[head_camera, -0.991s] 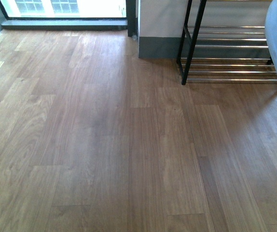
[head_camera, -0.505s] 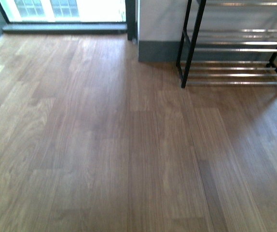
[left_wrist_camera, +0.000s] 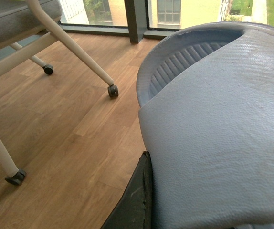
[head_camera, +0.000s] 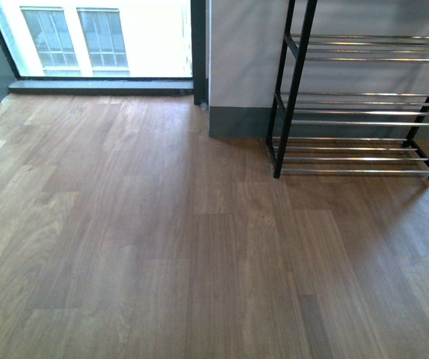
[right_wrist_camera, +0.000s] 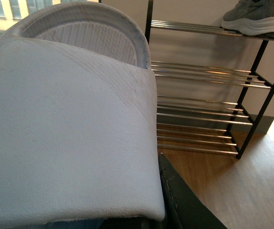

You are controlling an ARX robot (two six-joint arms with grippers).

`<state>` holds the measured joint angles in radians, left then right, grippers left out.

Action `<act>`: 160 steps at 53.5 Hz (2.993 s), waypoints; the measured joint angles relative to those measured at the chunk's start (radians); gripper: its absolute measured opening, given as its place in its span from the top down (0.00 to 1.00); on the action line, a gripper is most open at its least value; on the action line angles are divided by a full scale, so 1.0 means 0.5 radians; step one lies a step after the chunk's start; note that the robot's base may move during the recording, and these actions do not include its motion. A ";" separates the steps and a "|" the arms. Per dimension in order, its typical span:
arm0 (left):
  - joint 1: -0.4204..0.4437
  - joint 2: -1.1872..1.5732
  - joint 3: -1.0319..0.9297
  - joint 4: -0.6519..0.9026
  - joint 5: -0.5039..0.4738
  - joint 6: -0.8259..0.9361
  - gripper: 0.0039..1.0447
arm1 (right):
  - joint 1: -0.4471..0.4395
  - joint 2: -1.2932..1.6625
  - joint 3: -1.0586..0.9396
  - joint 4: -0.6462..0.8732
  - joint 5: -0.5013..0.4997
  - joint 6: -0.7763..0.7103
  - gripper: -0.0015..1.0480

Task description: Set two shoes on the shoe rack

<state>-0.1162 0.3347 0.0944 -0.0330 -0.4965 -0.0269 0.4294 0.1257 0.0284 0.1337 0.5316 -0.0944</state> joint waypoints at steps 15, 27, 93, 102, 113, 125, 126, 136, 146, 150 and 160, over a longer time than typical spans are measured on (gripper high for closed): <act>0.000 0.001 0.000 0.000 0.003 -0.001 0.98 | 0.033 0.008 -0.002 0.005 0.017 0.003 0.98; 0.000 0.001 -0.001 0.000 0.005 -0.001 0.98 | 0.040 0.008 -0.004 0.025 0.018 0.001 0.98; 0.000 0.002 -0.003 0.000 0.006 0.000 0.98 | 0.183 0.098 -0.008 0.089 0.140 -0.109 0.98; 0.000 0.002 -0.003 0.000 0.005 0.000 0.98 | 0.204 0.108 -0.008 0.086 0.153 -0.111 0.98; 0.000 0.002 -0.003 0.000 0.005 0.001 0.98 | 0.238 0.130 -0.008 0.109 0.156 -0.111 0.98; 0.000 0.002 -0.001 0.000 0.011 0.002 0.98 | 0.249 0.138 -0.008 0.117 0.157 -0.119 0.98; 0.000 0.002 -0.001 0.000 0.011 0.002 0.98 | 0.251 0.140 -0.008 0.118 0.157 -0.120 0.98; 0.000 0.002 -0.001 0.000 0.005 0.002 0.98 | 0.249 0.142 -0.008 0.125 0.137 -0.118 0.98; 0.000 0.002 -0.001 0.000 0.007 0.002 0.98 | 0.230 0.136 -0.008 0.100 0.154 -0.111 0.98; 0.000 0.002 -0.001 0.000 0.006 0.002 0.98 | 0.230 0.136 -0.008 0.105 0.154 -0.111 0.98; 0.000 0.002 -0.002 0.000 0.007 0.002 0.98 | 0.230 0.134 -0.008 0.105 0.155 -0.112 0.98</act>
<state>-0.1162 0.3355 0.0937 -0.0330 -0.4931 -0.0257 0.5446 0.1928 0.0242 0.1864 0.6090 -0.1505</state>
